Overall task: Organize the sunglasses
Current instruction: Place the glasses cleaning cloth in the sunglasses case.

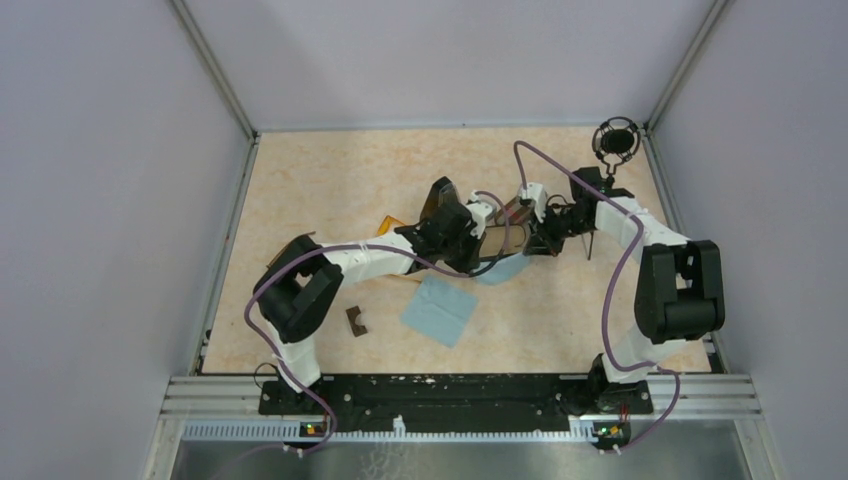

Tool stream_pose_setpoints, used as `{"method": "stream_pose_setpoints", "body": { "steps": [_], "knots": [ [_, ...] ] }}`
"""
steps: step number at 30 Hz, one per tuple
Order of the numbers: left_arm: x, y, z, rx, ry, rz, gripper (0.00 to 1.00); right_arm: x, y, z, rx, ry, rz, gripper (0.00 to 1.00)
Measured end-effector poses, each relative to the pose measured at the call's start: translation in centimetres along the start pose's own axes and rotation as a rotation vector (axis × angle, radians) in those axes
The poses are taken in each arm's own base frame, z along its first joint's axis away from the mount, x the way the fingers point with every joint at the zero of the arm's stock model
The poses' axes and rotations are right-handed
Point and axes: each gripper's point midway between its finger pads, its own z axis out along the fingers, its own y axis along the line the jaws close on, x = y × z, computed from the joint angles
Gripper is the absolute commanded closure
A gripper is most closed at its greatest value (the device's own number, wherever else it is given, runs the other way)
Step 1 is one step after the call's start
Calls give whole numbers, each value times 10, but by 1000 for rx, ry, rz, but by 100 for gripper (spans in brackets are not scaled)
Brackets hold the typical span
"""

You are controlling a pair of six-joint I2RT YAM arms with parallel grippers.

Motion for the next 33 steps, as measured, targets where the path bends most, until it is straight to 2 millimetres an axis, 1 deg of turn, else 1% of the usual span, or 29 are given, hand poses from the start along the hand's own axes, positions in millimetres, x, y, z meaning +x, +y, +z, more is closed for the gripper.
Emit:
{"method": "stream_pose_setpoints", "body": {
  "steps": [4,10,15,20,23,27,33],
  "knots": [
    [-4,-1,-5,-4,-7,1,100,-4,-4,-2,16,0,8,100],
    [-22,1,-9,-20,-36,6,100,-14,-11,-6,41,-13,9,100],
    [-35,9,-12,-41,-61,2,100,-18,-13,-6,50,-23,27,100],
    [-45,20,-14,-69,-77,-12,100,-24,-24,-5,75,-35,32,100],
    [-51,25,-10,-77,-83,-17,100,-23,-31,-1,80,-30,47,100],
    [-50,31,-3,-87,-70,-25,100,-14,-37,8,75,-11,76,100],
    [-35,37,8,-95,-21,-34,100,-3,-39,17,60,13,108,100]
  ]
}}
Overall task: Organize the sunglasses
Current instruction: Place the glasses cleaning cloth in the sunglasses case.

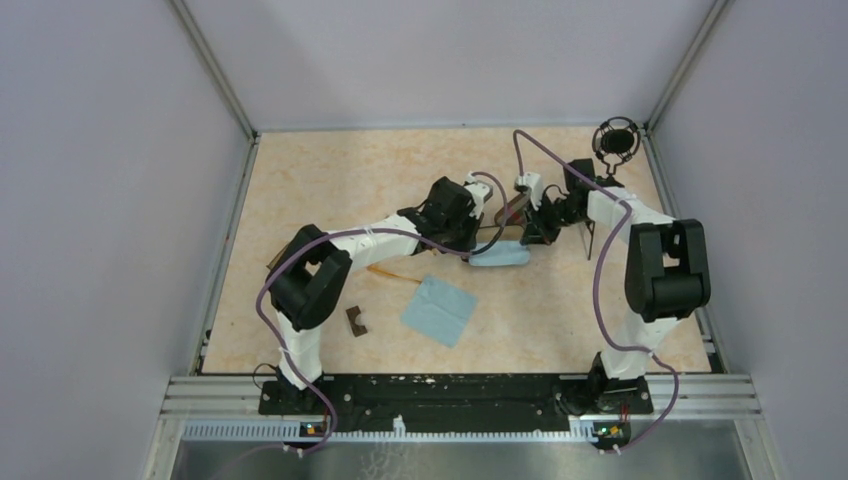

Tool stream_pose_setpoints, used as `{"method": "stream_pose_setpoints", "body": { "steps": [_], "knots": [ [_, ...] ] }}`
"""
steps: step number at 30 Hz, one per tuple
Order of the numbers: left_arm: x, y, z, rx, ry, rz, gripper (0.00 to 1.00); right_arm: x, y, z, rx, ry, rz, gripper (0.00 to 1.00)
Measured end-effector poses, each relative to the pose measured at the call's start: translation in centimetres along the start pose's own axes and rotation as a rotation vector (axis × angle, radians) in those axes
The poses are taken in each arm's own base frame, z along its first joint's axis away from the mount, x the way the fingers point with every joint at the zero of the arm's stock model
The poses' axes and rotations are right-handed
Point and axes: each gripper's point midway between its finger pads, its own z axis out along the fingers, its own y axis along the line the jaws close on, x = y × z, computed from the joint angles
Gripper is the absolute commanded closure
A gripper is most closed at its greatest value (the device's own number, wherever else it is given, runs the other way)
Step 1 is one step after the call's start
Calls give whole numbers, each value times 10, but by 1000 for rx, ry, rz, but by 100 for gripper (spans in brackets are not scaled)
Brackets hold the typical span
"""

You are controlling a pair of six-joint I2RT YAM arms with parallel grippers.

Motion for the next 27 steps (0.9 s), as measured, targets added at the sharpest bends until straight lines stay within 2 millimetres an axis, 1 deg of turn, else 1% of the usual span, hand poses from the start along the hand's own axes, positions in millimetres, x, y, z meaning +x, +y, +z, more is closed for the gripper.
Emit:
{"method": "stream_pose_setpoints", "body": {
  "steps": [4,8,16,27],
  "knots": [
    [8,1,3,0,25,-4,100,-2,-5,3,-2,1,2,100],
    [11,1,4,13,38,-8,100,-4,-9,7,-3,0,-5,100],
    [13,0,5,21,46,-11,100,-7,-8,13,-3,3,-25,100],
    [15,0,6,23,51,-15,100,-5,-14,16,19,10,-26,100]
  ]
}}
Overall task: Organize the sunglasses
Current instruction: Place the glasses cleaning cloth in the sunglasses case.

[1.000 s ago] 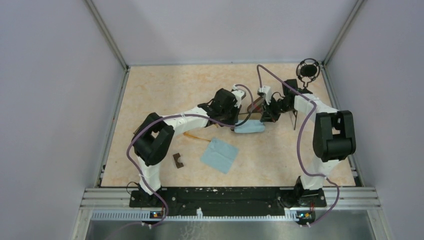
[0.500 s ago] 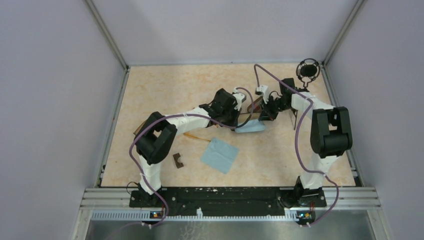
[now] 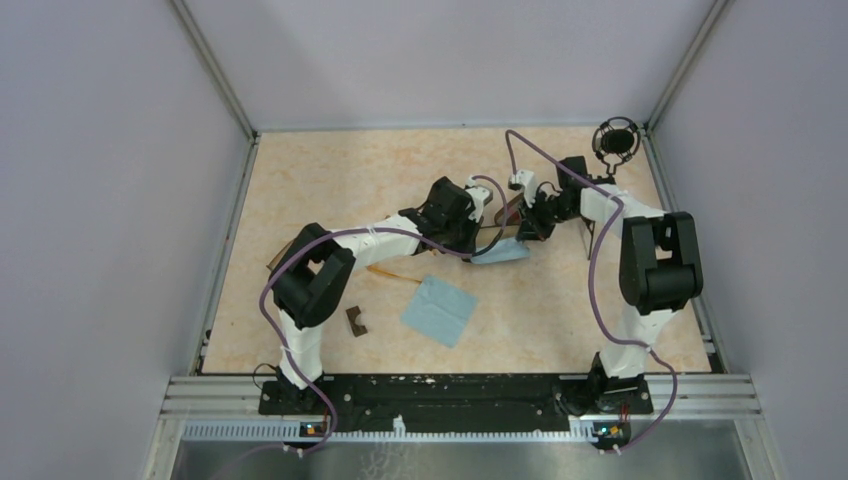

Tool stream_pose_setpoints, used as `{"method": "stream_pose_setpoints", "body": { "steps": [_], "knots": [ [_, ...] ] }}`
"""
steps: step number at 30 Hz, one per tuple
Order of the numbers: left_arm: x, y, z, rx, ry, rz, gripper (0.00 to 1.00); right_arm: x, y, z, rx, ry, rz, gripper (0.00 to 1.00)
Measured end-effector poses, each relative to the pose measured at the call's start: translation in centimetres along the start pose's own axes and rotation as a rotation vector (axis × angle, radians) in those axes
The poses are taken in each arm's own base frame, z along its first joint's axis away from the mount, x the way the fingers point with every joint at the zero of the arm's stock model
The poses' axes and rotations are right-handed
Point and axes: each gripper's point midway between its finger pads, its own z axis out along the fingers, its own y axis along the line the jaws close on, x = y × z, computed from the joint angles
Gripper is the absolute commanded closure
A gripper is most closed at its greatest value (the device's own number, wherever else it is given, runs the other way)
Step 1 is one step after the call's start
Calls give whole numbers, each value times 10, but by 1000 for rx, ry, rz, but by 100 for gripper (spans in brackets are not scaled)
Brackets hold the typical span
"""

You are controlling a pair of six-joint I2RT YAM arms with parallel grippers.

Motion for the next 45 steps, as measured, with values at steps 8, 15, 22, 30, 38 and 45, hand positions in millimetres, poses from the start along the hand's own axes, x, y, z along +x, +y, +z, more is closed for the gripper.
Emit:
{"method": "stream_pose_setpoints", "body": {
  "steps": [8,15,22,30,38,45],
  "knots": [
    [0,0,0,0,0,-4,100,-2,-2,2,9,-6,-9,100],
    [10,2,8,-1,27,-6,100,2,-2,8,3,9,-3,100],
    [13,3,10,-4,35,-8,100,4,-4,9,8,16,-2,100],
    [12,4,10,-7,34,-8,100,4,-3,10,7,18,-1,100],
    [13,12,12,-49,34,-11,100,3,1,13,0,25,-6,100],
    [13,13,12,-52,34,-14,78,2,3,15,-4,28,-8,98]
  ]
}}
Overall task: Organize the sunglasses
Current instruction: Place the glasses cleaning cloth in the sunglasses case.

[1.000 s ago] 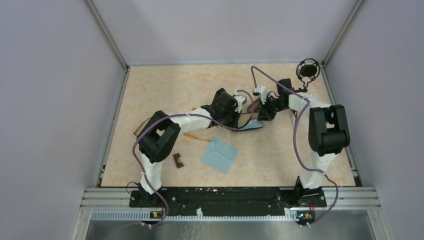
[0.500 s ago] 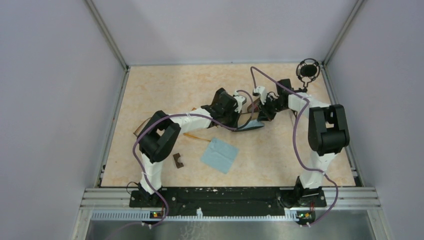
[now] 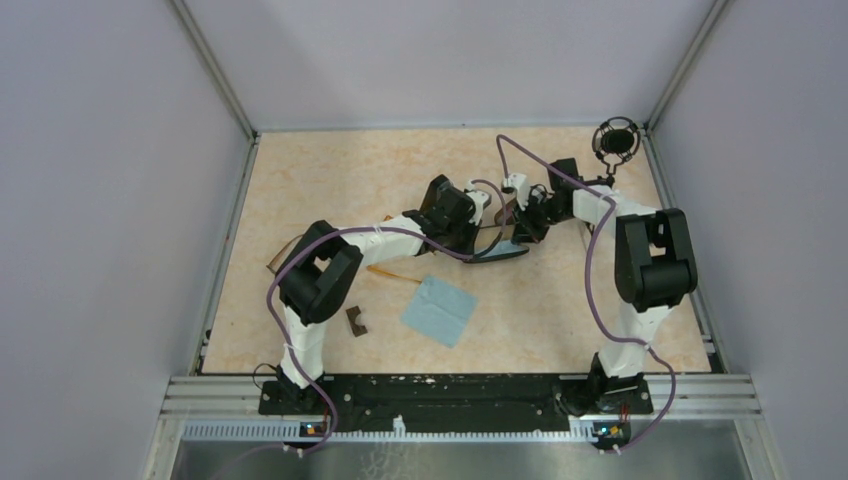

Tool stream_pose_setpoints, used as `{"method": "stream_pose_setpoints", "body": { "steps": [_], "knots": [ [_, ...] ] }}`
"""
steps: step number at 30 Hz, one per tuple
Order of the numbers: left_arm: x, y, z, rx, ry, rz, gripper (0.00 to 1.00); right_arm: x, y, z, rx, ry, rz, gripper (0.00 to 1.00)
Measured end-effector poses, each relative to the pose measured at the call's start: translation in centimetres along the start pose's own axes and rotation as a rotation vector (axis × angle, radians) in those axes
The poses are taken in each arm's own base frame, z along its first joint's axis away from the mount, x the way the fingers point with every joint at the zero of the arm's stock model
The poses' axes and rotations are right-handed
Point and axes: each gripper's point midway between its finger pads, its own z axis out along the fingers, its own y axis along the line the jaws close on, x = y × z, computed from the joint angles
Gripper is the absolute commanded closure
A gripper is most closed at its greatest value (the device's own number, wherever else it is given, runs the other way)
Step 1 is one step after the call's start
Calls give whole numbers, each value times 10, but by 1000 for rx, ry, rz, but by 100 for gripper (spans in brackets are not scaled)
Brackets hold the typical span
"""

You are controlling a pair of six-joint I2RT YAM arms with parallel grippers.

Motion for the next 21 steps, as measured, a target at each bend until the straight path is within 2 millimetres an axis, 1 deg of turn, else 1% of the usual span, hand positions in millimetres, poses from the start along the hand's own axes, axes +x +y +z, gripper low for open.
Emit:
{"method": "stream_pose_setpoints", "body": {
  "steps": [2,6,10,12,14,17,19,21],
  "knots": [
    [0,0,0,3,0,-3,74,0,0,0,0,1,1,94],
    [0,-2,-1,12,1,-8,70,1,2,0,-3,3,19,88],
    [-1,-3,-8,19,-5,-11,63,-2,7,-6,-5,1,47,82],
    [-8,-4,-16,22,-23,-14,59,-11,11,-15,5,-15,51,79],
    [-18,-6,-27,25,-50,-12,55,-23,14,-27,29,-44,38,75],
    [-34,-11,-48,30,-105,-4,50,-45,20,-50,72,-102,9,71],
    [-44,-11,-65,12,-138,-3,47,-59,26,-66,97,-141,-8,68],
    [-49,-7,-79,-24,-157,-6,43,-67,33,-78,114,-170,-15,65]
  ]
}}
